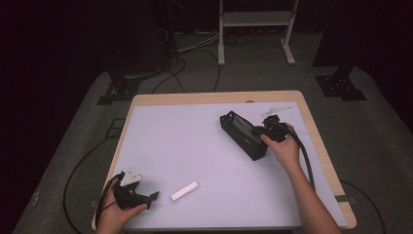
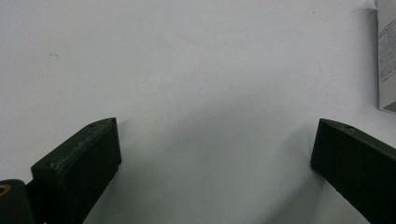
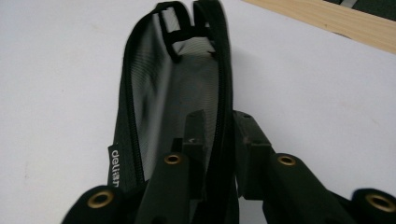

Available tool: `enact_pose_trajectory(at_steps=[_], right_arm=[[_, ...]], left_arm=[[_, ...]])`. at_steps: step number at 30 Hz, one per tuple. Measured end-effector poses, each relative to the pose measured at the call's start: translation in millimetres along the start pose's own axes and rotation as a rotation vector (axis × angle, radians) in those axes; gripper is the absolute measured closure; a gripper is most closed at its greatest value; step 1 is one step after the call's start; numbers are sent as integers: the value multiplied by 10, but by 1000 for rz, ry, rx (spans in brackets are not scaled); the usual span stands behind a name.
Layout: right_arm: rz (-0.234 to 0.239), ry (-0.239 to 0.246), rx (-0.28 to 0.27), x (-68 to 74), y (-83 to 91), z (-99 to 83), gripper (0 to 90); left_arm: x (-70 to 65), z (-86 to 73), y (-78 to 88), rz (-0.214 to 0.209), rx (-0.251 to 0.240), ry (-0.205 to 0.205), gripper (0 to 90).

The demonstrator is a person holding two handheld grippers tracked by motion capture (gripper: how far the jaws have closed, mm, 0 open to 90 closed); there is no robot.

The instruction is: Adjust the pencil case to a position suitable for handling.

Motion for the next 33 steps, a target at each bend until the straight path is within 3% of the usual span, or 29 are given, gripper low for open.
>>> enact_pose_trajectory(at_steps=[24,33], right_arm=[[26,10,-27,78,144,56,876],[55,40,-39,206,236,101,877]], left_arm=[[-1,2,-2,0,-2,2,8],[-5,1,-3,-1,-3,6,8]])
Point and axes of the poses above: each handheld gripper's, and its own axes: y roughly backward along the jaws, z roughly out of its top, x roughly to its left, the point moved 10 cm from there along -y, roughly forward along the jaws, and after that the axes turned 13 degrees about y, right-handed, at the moved point
